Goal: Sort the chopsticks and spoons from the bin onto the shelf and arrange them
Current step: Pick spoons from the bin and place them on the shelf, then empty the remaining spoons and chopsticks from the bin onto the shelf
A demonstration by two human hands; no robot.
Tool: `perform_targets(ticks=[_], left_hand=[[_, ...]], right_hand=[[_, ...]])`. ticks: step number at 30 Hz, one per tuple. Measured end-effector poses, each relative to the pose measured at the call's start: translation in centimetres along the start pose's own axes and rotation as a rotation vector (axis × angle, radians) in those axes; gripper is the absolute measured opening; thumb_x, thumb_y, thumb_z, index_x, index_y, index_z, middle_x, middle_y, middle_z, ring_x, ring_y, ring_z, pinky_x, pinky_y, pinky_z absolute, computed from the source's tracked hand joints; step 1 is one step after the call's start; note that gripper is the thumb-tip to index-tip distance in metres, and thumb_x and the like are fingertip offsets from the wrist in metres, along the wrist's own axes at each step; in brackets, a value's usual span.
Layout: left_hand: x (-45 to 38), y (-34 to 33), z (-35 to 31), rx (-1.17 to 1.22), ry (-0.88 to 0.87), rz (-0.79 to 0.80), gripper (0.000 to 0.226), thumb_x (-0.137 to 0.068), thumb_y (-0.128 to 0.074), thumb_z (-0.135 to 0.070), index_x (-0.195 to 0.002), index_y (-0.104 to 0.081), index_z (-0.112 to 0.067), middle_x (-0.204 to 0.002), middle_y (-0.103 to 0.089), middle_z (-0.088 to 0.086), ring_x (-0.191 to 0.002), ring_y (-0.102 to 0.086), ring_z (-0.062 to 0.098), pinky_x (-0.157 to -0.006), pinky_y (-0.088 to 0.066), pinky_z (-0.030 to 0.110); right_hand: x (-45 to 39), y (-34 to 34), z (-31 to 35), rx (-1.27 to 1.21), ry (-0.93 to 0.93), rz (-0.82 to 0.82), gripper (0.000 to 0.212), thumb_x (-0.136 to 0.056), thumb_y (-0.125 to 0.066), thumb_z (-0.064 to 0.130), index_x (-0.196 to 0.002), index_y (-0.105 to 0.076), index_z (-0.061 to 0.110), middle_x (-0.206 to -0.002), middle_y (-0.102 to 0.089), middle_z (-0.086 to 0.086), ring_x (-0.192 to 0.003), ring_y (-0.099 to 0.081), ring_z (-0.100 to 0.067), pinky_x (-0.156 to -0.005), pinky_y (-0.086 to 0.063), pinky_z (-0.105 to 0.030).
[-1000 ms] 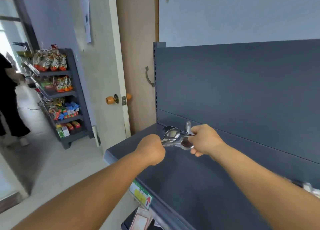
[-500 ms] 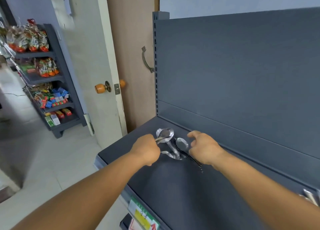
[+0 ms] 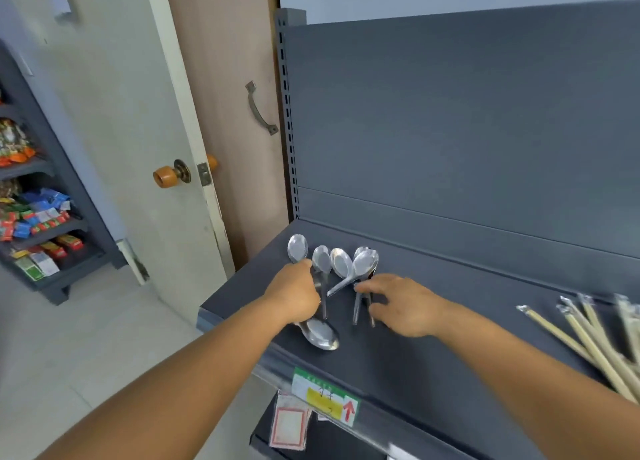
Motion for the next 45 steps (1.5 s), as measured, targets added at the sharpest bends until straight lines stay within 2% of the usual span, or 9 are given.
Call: perform_targets(ticks=[3, 6, 9, 14, 17, 24, 29, 39, 45], left_hand=[[0.8, -1.3, -0.4, -0.049, -0.065, 0.066, 0.05, -0.094, -0.049, -0.019, -0.142, -0.035, -0.015, -0.137, -0.044, 0.01, -0.12, -0.048, 0.029, -0.094, -0.044, 0.033], [1.9, -1.1, -1.5, -0.127, -0.151, 0.041, 0.047, -0.094, -0.049, -0.023, -0.139, -0.036, -0.015, -0.139, -0.042, 0.008, -0.124, -0.044, 0.028, -0.1, -0.041, 0.041], [3.1, -1.0, -3.4, -0.227, -0.252, 0.029, 0.05, -0.095, -0.046, -0.025, -0.142, -0.032, -0.014, -0.141, -0.04, 0.008, -0.124, -0.042, 0.028, -0.098, -0.042, 0.041], [6.0, -2.0, -8.3, -0.326, -0.443, 0.025, 0.045, -0.097, -0.045, -0.022, -0.14, -0.033, -0.015, -0.144, -0.037, 0.005, -0.123, -0.045, 0.027, -0.091, -0.042, 0.037], [8.0, -3.2, -11.5, -0.351, -0.56, 0.035, 0.046, -0.099, -0.043, -0.027, -0.141, -0.033, -0.013, -0.145, -0.037, 0.004, -0.13, -0.038, 0.024, -0.103, -0.037, 0.035], [12.8, -6.7, -20.1, -0.373, -0.773, 0.063, 0.046, -0.1, -0.04, -0.031, -0.142, -0.032, -0.015, -0.144, -0.038, 0.002, -0.131, -0.036, 0.024, -0.102, -0.035, 0.036], [16.9, -9.6, -27.1, -0.33, -0.916, 0.069, 0.045, -0.099, -0.04, -0.03, -0.142, -0.032, -0.017, -0.143, -0.038, 0.001, -0.131, -0.036, 0.022, -0.101, -0.036, 0.033], [26.2, -15.4, -41.8, -0.255, -1.019, 0.053, 0.05, -0.099, -0.039, -0.031, -0.146, -0.028, -0.018, -0.146, -0.036, 0.001, -0.133, -0.037, 0.02, -0.105, -0.038, 0.037], [30.3, -17.7, -49.2, -0.251, -1.023, 0.035, 0.044, -0.098, -0.041, -0.033, -0.139, -0.037, -0.017, -0.14, -0.042, 0.004, -0.127, -0.043, 0.024, -0.1, -0.04, 0.039]], right_hand=[[0.8, -1.3, 0.2, 0.087, -0.043, 0.037, 0.041, -0.094, -0.044, 0.021, -0.135, -0.047, 0.022, -0.134, -0.045, -0.001, -0.124, -0.043, -0.026, -0.103, -0.037, -0.034], [2.3, -1.1, -0.1, 0.029, -0.115, -0.031, 0.031, -0.093, -0.045, 0.021, -0.122, -0.054, 0.016, -0.122, -0.053, -0.003, -0.116, -0.048, -0.027, -0.097, -0.043, -0.038], [4.4, -0.5, -0.7, -0.015, -0.179, -0.105, 0.033, -0.094, -0.046, 0.024, -0.126, -0.052, 0.015, -0.128, -0.054, -0.005, -0.118, -0.05, -0.026, -0.098, -0.044, -0.038], [8.8, 1.0, -2.2, 0.0, -0.247, -0.239, 0.047, -0.097, -0.044, 0.029, -0.142, -0.036, 0.018, -0.15, -0.034, -0.002, -0.136, -0.032, -0.023, -0.109, -0.033, -0.035], [11.9, 1.7, -3.5, -0.016, -0.294, -0.313, 0.054, -0.097, -0.045, 0.032, -0.147, -0.029, 0.02, -0.154, -0.027, 0.001, -0.142, -0.024, -0.02, -0.114, -0.025, -0.033], [20.8, 4.0, -8.1, 0.031, -0.412, -0.473, 0.052, -0.095, -0.049, 0.031, -0.143, -0.036, 0.015, -0.15, -0.035, -0.001, -0.137, -0.03, -0.019, -0.11, -0.025, -0.027], [28.0, 5.6, -12.7, 0.064, -0.508, -0.548, 0.05, -0.092, -0.051, 0.031, -0.139, -0.041, 0.016, -0.144, -0.043, -0.001, -0.132, -0.037, -0.022, -0.108, -0.032, -0.032], [42.4, 8.9, -22.7, 0.09, -0.596, -0.581, 0.05, -0.094, -0.049, 0.034, -0.14, -0.039, 0.017, -0.146, -0.04, 0.0, -0.134, -0.036, -0.022, -0.108, -0.03, -0.035], [49.6, 11.2, -27.5, 0.1, -0.582, -0.646, 0.053, -0.094, -0.05, 0.032, -0.144, -0.036, 0.02, -0.148, -0.037, 0.002, -0.135, -0.034, -0.019, -0.108, -0.027, -0.03]])
Point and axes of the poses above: each hand's wrist, its own x-axis away from the middle knuckle, its own y-axis out of the back of the hand, z = x × y, the point moved 9 cm from there along -x, towards the middle knuckle
